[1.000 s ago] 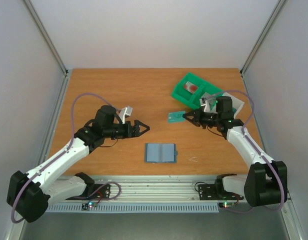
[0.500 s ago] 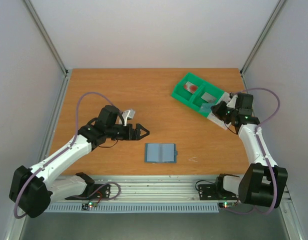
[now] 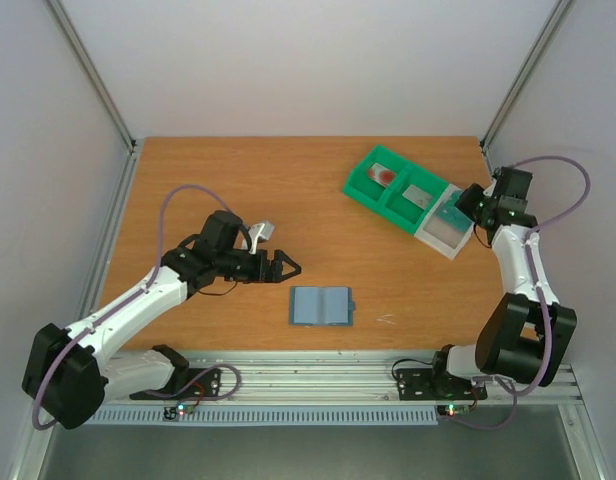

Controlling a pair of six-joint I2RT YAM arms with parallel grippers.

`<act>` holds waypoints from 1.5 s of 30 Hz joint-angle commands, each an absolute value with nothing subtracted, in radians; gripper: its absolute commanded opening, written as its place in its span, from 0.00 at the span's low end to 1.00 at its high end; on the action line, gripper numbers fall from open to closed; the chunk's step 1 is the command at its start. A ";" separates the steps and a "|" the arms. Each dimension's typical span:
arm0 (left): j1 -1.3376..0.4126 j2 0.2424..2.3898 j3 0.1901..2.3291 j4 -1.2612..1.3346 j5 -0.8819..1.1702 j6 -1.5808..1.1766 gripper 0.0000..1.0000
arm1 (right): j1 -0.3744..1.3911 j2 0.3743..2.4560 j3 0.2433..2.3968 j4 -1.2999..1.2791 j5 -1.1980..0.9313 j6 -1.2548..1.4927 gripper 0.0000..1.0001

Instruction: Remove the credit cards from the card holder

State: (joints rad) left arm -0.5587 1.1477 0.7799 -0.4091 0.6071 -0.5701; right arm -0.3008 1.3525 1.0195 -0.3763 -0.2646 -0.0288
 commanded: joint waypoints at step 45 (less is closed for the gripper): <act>-0.563 1.176 0.807 -0.370 0.596 -0.590 0.99 | -0.361 1.792 1.227 -0.295 -0.327 -0.087 0.01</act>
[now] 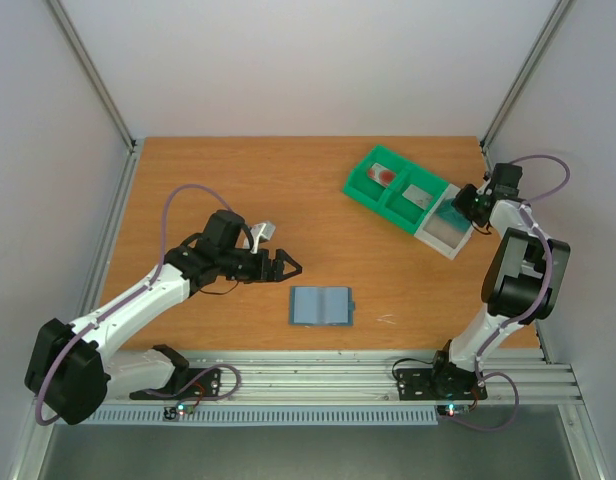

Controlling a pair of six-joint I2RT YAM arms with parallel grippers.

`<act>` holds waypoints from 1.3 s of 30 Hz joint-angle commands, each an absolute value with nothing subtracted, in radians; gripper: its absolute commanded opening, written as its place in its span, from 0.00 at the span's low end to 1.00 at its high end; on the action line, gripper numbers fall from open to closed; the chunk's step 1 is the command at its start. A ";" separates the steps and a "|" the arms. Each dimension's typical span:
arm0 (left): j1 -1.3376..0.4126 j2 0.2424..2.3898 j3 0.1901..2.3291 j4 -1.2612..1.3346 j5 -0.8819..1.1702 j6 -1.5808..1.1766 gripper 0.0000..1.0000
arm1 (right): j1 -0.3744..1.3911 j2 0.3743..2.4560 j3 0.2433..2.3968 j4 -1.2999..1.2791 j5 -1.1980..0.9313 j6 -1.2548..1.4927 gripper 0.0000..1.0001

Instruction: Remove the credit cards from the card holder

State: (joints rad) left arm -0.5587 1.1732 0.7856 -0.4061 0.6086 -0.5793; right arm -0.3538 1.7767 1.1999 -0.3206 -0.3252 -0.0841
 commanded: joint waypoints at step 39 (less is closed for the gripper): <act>-0.563 1.178 0.801 -0.363 0.599 -0.590 0.99 | -0.363 1.858 1.316 -0.390 -0.234 -0.117 0.13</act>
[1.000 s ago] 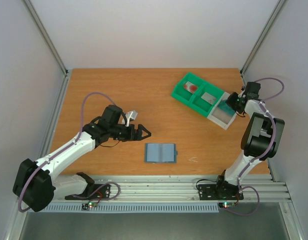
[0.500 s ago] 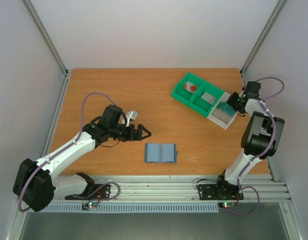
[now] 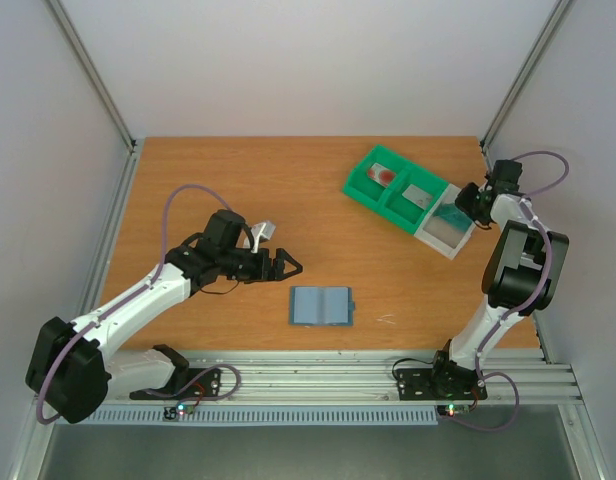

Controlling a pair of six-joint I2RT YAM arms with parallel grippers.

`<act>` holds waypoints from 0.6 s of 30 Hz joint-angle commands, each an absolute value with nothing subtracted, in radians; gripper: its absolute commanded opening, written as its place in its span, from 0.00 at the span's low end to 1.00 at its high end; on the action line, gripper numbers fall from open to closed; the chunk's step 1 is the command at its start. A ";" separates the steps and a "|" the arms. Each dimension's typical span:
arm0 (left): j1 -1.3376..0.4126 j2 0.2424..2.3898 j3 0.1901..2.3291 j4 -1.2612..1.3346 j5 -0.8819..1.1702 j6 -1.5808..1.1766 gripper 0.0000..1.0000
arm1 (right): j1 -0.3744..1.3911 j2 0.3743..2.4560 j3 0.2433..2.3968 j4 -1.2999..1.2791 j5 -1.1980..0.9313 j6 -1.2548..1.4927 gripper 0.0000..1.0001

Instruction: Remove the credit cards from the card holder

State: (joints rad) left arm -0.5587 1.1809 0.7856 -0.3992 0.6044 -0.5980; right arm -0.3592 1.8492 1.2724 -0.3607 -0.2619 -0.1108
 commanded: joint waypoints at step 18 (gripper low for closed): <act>-0.563 1.235 0.781 -0.375 0.596 -0.603 0.99 | -0.315 1.738 1.347 -0.506 -0.148 -0.004 0.29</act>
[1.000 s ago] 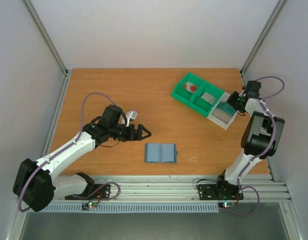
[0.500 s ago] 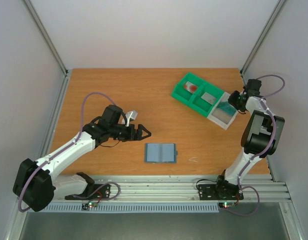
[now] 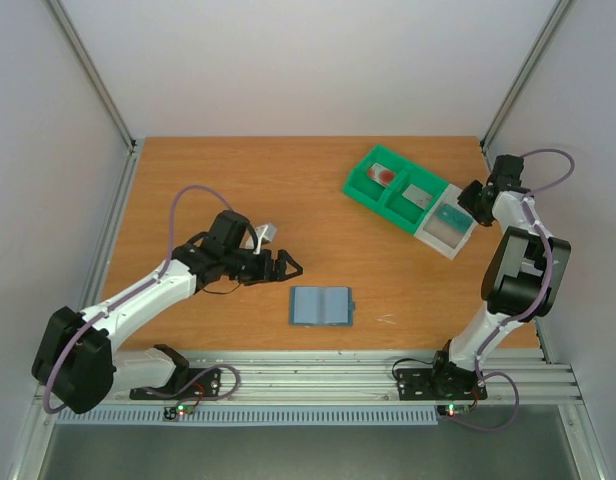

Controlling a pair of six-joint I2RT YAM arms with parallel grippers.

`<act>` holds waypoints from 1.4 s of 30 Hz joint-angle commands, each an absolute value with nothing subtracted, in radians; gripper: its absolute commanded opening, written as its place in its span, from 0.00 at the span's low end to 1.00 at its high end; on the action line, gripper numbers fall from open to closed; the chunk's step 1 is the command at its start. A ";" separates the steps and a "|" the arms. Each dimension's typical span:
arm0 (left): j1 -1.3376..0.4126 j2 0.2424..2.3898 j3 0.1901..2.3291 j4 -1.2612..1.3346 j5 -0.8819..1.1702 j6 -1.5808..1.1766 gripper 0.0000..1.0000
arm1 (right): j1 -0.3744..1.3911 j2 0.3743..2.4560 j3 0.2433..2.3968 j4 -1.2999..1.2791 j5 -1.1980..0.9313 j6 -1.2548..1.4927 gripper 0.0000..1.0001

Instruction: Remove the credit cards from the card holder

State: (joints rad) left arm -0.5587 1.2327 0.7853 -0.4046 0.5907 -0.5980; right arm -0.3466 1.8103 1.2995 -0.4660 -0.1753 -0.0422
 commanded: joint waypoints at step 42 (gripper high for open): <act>-0.676 1.547 0.491 0.243 0.619 -0.900 0.61 | 0.480 1.222 0.757 -0.632 -0.397 0.169 0.31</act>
